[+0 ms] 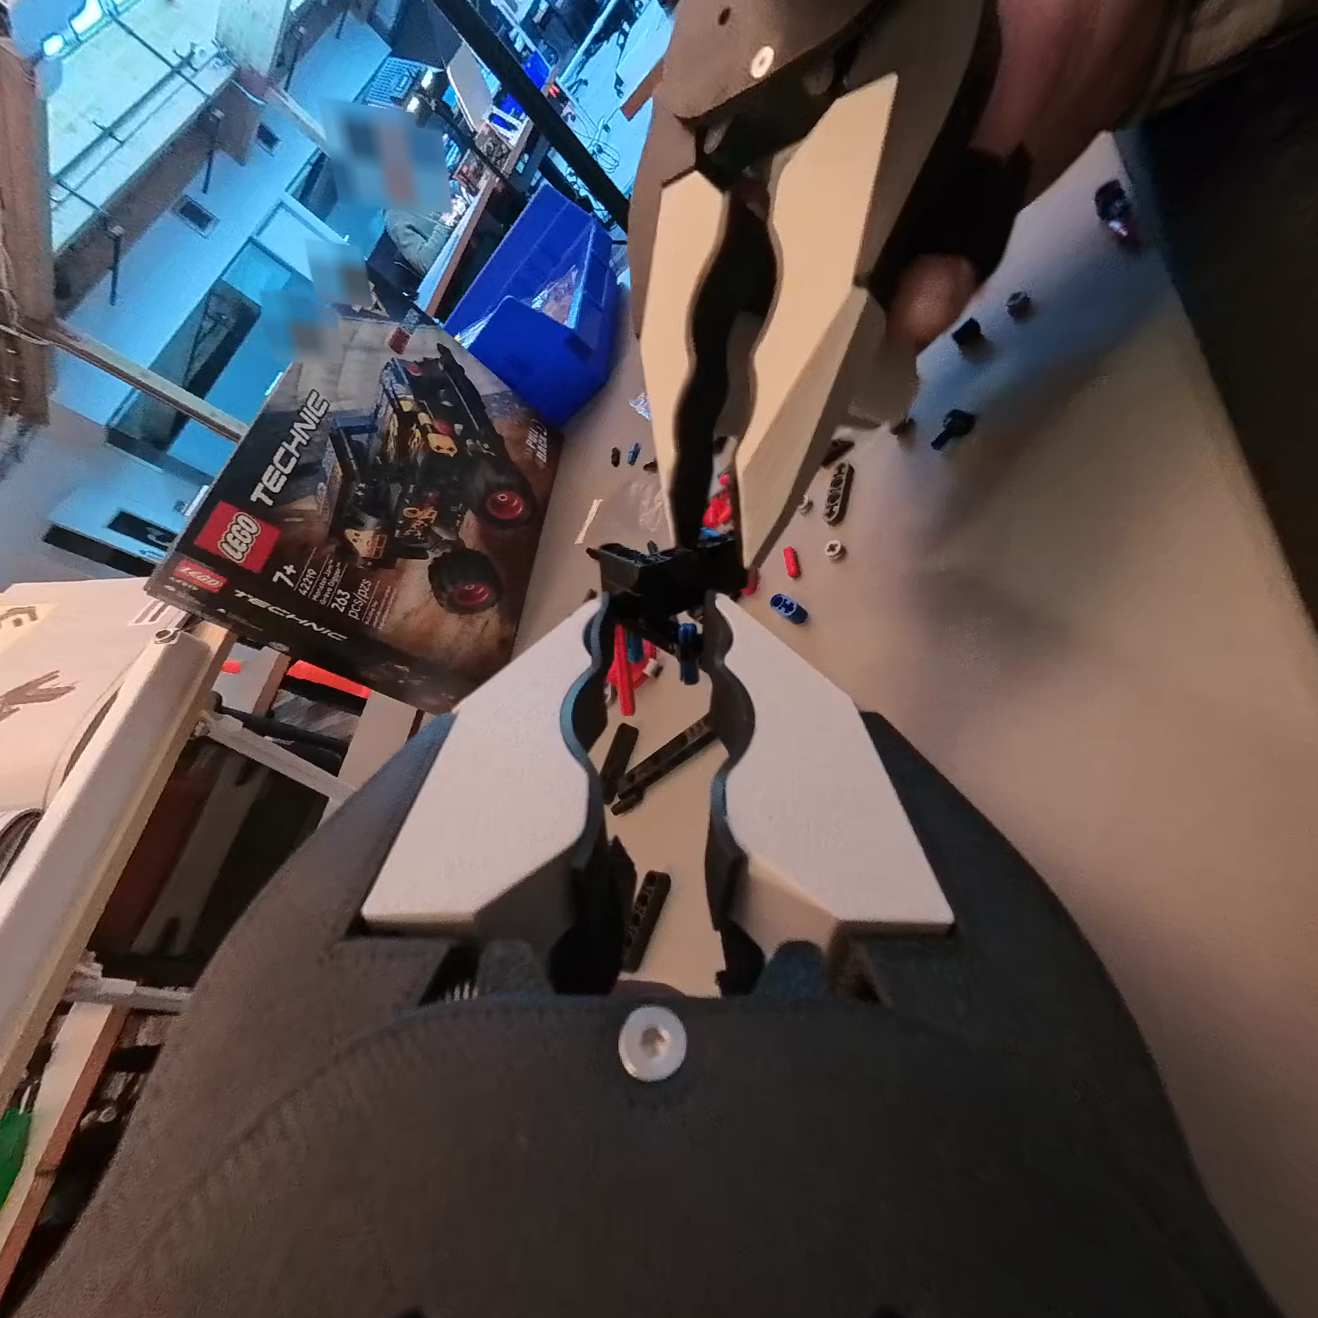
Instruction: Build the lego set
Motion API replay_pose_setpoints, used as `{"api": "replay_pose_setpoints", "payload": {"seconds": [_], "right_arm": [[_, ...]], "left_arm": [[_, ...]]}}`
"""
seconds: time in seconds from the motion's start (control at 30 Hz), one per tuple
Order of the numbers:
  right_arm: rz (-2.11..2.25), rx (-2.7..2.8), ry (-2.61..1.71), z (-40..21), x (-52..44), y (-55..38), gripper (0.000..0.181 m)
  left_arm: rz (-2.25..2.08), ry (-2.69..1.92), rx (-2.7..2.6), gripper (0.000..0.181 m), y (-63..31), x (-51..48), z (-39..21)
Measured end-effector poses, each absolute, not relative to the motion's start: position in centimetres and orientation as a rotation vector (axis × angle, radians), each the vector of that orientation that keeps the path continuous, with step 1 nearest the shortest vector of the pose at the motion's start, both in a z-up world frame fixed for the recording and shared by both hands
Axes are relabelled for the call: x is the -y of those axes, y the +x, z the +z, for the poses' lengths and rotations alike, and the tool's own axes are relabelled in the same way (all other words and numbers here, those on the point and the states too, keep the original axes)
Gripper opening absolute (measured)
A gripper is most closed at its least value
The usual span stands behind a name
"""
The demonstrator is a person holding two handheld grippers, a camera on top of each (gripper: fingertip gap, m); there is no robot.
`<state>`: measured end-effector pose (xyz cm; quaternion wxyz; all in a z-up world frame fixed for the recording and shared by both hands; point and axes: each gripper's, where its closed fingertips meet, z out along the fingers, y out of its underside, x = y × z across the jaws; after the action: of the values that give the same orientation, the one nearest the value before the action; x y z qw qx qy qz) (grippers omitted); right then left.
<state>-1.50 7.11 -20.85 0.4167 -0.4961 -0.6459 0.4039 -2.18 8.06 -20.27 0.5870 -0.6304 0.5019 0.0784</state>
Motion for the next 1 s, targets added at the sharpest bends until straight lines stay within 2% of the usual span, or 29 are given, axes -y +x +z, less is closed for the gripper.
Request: {"api": "replay_pose_setpoints", "payload": {"seconds": [0.17,0.37,0.53,0.73,0.8,1.0], "right_arm": [[1.08,1.501,-1.373,-19.5,-10.8,1.1,0.019],[0.658,1.632,-1.587,-23.5,-16.7,4.7,0.013],[0.445,1.899,-1.512,-25.8,-17.8,3.7,0.01],[0.354,2.162,-1.431,-28.3,-18.1,2.6,0.009],[0.353,2.209,-1.43,-28.8,-18.2,2.5,0.004],[0.463,2.215,-1.47,-28.8,-18.2,2.2,0.001]], "left_arm": [[0.087,-1.519,-1.188,0.019,-2.5,-7.3,-20.4],[-0.045,-1.642,-1.259,0.019,-2.8,-6.5,-22.9],[-0.138,-1.716,-1.259,0.019,-2.5,-6.3,-24.4],[-0.203,-1.824,-1.274,0.018,-2.8,-6.0,-26.4],[-0.231,-1.866,-1.279,0.015,-2.9,-5.8,-27.2],[-0.232,-1.93,-1.297,0.026,-3.6,-5.8,-28.4]]}}
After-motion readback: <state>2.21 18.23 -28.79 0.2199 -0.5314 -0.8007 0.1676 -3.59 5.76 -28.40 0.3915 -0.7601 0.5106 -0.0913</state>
